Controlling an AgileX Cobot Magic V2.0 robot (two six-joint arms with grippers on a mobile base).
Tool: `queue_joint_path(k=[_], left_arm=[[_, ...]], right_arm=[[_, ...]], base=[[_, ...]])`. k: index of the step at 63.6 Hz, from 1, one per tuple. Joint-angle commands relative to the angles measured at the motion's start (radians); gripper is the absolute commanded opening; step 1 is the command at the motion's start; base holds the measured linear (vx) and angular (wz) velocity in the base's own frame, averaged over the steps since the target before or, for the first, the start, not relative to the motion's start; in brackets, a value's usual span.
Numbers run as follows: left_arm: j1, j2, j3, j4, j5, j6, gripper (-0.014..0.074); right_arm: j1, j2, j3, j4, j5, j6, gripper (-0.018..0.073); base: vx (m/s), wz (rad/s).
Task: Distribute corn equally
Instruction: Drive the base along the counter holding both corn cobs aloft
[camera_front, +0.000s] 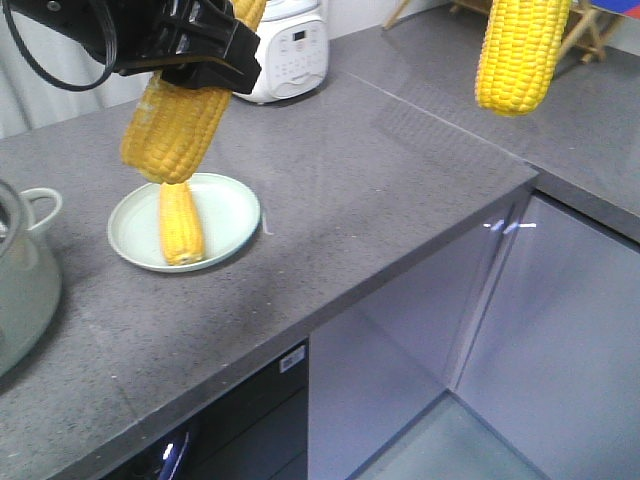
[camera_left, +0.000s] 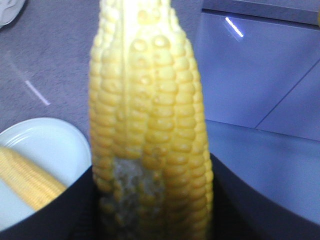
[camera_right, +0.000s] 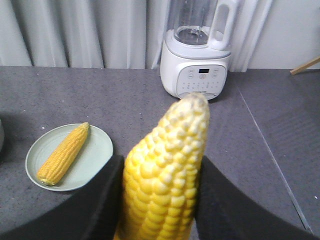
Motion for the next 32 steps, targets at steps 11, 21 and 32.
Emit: queue_joint_path(k=[11, 21, 32], left_arm=[[-0.003, -0.039, -0.031, -0.009, -0.053, -0.004, -0.0006], [-0.003, -0.039, -0.031, -0.009, -0.053, -0.004, -0.0006], [-0.003, -0.039, -0.031, -0.009, -0.053, -0.004, -0.0006]], right_arm=[[-0.004, -0.034, -0.025, 0.027, -0.061, -0.002, -0.0001], [-0.004, -0.034, -0.025, 0.027, -0.061, -0.002, -0.0001], [-0.004, -0.034, -0.025, 0.027, -0.061, -0.002, -0.0001]], base=[[-0.02, -0.32], [-0.03, -0.36], [-0.04, -0.41]])
